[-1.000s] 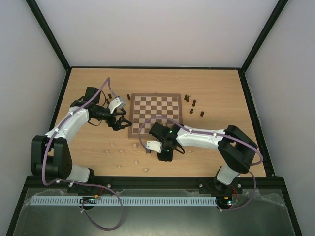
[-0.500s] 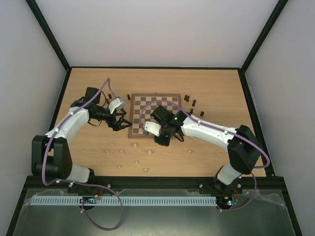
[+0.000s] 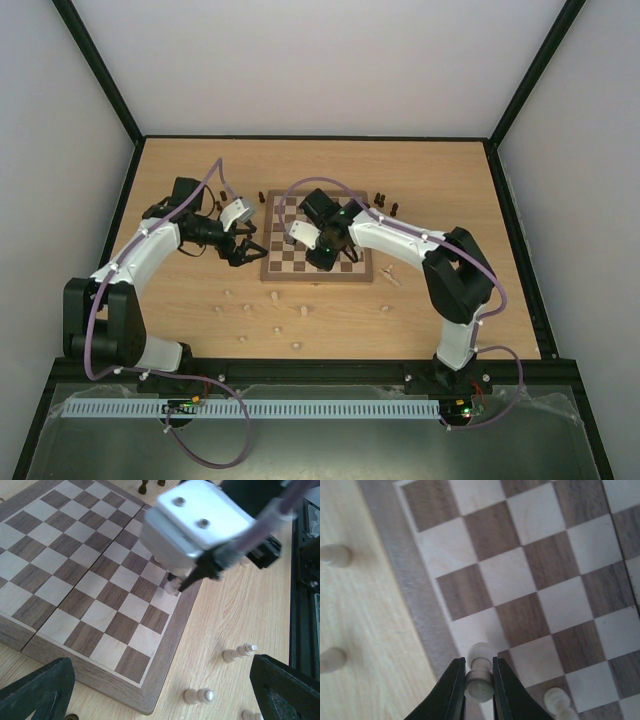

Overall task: Set up the chess pieces on the board
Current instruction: Place the chess piece on the chessboard.

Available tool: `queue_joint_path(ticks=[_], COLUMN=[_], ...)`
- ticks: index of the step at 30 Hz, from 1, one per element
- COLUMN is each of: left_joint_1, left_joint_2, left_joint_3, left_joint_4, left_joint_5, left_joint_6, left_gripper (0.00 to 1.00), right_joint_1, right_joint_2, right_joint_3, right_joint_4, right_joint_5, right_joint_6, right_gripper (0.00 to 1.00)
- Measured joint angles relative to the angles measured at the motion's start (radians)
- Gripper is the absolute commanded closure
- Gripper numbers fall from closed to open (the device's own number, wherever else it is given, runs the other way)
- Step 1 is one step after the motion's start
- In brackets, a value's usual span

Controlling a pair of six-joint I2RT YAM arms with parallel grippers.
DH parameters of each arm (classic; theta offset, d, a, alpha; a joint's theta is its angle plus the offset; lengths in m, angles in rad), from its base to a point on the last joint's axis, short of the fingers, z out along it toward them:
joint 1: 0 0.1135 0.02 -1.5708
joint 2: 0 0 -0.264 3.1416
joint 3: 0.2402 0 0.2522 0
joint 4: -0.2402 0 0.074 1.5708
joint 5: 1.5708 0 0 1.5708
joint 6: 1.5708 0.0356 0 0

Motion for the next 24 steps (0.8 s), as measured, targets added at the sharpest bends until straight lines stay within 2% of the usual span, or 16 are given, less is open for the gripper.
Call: queue_joint_path(ticks=[12,24], left_joint_1=[0.005,0.005], left_joint_2=[-0.002,-0.002], left_joint_3=[-0.005,-0.005], left_joint_4=[0.0,0.0], left_joint_5=[0.001,0.003], left_joint_6=[0.0,0.0], left_gripper=[0.01,0.01], right_joint_1=[-0.097,-0.106], right_joint_2=[0.098,0.114], right_joint_3=[0.074,0.071], right_joint_4=[-0.004,-0.003], right_joint_5=[0.002,-0.003], right_joint_6=[0.007,0.006], right_gripper=[0.89,0.85])
